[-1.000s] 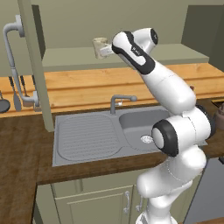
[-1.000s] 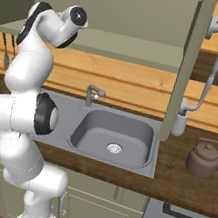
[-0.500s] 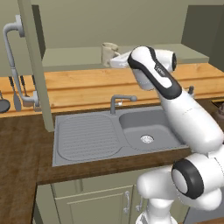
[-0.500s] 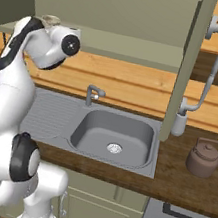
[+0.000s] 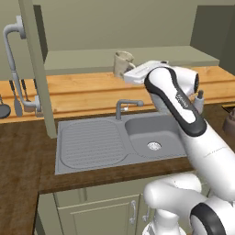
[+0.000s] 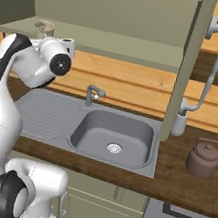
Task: Pick the kettle from the counter and place it on the tray. Then pick the mug from the cabinet and place it on the tray. Then close the cabinet doors.
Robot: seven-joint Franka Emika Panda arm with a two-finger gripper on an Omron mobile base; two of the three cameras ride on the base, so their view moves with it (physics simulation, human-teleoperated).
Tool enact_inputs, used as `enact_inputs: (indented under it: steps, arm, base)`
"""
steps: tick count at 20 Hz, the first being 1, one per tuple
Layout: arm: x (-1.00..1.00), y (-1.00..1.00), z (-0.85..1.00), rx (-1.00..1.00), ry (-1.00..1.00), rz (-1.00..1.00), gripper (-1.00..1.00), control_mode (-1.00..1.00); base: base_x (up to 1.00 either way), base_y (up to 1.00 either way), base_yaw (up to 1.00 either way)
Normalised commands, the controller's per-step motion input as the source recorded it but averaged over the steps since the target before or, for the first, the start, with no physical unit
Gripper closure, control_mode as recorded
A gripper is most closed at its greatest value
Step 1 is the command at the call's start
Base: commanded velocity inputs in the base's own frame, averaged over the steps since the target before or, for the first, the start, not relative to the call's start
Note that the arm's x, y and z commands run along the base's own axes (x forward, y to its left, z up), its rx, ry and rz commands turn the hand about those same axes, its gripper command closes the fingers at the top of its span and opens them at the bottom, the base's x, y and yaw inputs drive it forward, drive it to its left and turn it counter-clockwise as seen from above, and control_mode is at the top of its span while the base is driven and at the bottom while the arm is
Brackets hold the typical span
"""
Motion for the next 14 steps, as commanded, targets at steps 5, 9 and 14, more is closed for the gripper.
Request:
enact_inputs:
  steps: [5,9,14]
  arm:
    - [-0.68,-0.23,-0.12,0.01,0.14,0.00,1.00,-1.00]
    - [-0.58,-0.25,-0.14,0.01,0.16,0.00,1.00,-1.00]
    - [-0.44,-0.18,-0.22,0.00,0.18,0.00,1.00,-1.00]
  base:
    - [0.00,0.00,0.00]
    - [0.00,0.00,0.00]
    - [0.00,0.00,0.00]
